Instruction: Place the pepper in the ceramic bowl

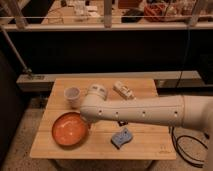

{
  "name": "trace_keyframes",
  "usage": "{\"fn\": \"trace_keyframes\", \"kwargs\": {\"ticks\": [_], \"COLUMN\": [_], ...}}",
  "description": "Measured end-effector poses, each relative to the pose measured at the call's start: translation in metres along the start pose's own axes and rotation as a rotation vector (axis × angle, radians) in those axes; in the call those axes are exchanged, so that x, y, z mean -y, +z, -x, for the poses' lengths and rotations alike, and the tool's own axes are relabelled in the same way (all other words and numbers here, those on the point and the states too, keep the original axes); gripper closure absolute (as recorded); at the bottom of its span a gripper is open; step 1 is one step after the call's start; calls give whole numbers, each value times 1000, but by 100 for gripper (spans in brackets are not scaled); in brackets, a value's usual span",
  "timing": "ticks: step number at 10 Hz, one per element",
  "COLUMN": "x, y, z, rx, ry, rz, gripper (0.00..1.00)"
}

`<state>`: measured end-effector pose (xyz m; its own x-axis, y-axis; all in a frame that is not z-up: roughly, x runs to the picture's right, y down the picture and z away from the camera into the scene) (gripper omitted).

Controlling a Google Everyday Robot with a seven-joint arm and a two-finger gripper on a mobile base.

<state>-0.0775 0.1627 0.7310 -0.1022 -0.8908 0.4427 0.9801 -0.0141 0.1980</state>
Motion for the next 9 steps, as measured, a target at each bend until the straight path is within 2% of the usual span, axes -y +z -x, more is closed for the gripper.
{"fn": "trace_keyframes", "kwargs": {"ticks": [3,5,6,9], "x": [9,33,37,38], "y": [-2,2,3,4], "z": [-1,-5,-5,-8], "rx": [-2,-5,-5,-7], "ry": [-24,-57,-63,-72], "rz": [-1,-8,-9,-12], "gripper": [95,95,95,95]}}
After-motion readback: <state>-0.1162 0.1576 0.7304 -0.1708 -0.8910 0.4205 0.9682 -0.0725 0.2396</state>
